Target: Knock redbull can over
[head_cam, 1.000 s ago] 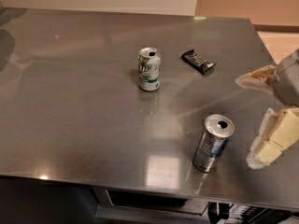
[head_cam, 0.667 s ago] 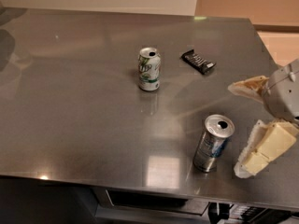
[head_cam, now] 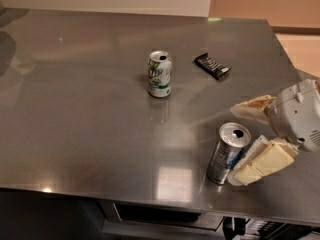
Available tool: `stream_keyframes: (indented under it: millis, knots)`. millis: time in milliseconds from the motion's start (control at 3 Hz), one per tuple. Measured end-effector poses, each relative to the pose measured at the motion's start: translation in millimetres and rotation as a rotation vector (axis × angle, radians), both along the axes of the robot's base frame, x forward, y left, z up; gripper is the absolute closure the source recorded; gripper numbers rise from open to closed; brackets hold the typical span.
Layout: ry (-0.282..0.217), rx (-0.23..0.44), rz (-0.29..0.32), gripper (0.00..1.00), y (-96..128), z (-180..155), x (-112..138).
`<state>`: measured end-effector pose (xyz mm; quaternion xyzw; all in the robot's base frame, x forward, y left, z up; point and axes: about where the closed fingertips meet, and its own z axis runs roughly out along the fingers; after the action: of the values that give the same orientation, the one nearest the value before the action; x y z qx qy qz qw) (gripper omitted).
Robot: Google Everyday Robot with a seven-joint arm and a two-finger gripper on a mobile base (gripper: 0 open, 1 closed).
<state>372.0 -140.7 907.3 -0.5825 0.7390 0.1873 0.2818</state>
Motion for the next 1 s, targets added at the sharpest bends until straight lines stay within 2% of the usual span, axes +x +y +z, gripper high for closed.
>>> stream_keyframes:
  millis: [333,667,1000]
  knots:
    - [-0.001,0.028,-0.014,0.42,6,0,0]
    - [-0.004,0.025,-0.022,0.64,6,7,3]
    - [0.012,-0.050,-0.030,0.88,3,20,20]
